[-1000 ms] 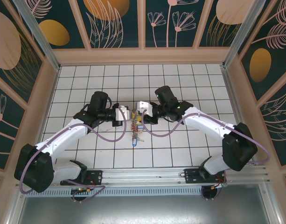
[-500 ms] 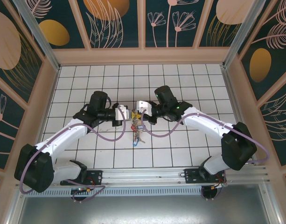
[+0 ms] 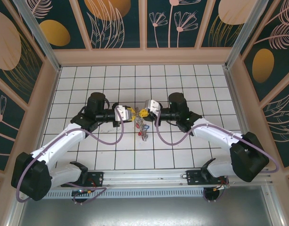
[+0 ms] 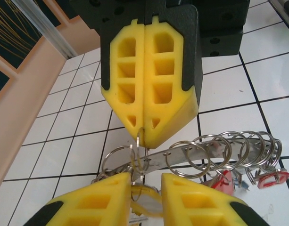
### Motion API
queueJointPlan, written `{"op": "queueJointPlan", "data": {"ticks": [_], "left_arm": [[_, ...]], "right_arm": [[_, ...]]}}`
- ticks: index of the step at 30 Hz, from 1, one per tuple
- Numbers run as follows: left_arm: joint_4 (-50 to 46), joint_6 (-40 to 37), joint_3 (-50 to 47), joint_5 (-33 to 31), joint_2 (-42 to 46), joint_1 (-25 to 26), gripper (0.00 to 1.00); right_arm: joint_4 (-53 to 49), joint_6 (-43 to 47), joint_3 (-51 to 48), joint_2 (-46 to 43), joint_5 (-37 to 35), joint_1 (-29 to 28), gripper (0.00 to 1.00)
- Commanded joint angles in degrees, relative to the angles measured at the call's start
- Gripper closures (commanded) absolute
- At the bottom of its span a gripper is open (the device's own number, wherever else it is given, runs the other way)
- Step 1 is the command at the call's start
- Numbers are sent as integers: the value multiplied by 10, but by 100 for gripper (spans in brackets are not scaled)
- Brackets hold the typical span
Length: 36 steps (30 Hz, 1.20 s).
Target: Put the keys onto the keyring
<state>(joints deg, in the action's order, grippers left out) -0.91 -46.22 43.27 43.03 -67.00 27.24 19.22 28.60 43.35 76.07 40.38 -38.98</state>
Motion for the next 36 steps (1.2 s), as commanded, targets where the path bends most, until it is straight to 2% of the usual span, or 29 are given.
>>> {"op": "queueJointPlan", "data": {"ticks": [1, 4, 7, 16, 19, 22, 26, 36], "left_arm": [[45, 33, -6, -1, 2, -5, 75], [65, 44, -7, -9, 3, -6, 71], [70, 50, -3, -2, 0, -6, 71], [95, 77, -11, 23, -4, -6, 94], [93, 78, -11, 28, -5, -6, 97], [96, 85, -9, 34, -10, -6, 97], [104, 99, -8, 54, -16, -6, 89], [111, 112, -7, 59, -22, -6, 89]], "right_arm": [[97, -37, -10, -18, 27, 0, 100], [117, -50, -17, -18, 29, 0, 100], [142, -67, -25, -15, 28, 0, 100], [173, -85, -38, -9, 20, -3, 100], [167, -80, -39, -8, 15, -6, 100], [160, -73, -36, -3, 10, -10, 100], [156, -68, -35, 1, 6, -15, 100], [133, -51, -29, 6, 1, -20, 100]]}}
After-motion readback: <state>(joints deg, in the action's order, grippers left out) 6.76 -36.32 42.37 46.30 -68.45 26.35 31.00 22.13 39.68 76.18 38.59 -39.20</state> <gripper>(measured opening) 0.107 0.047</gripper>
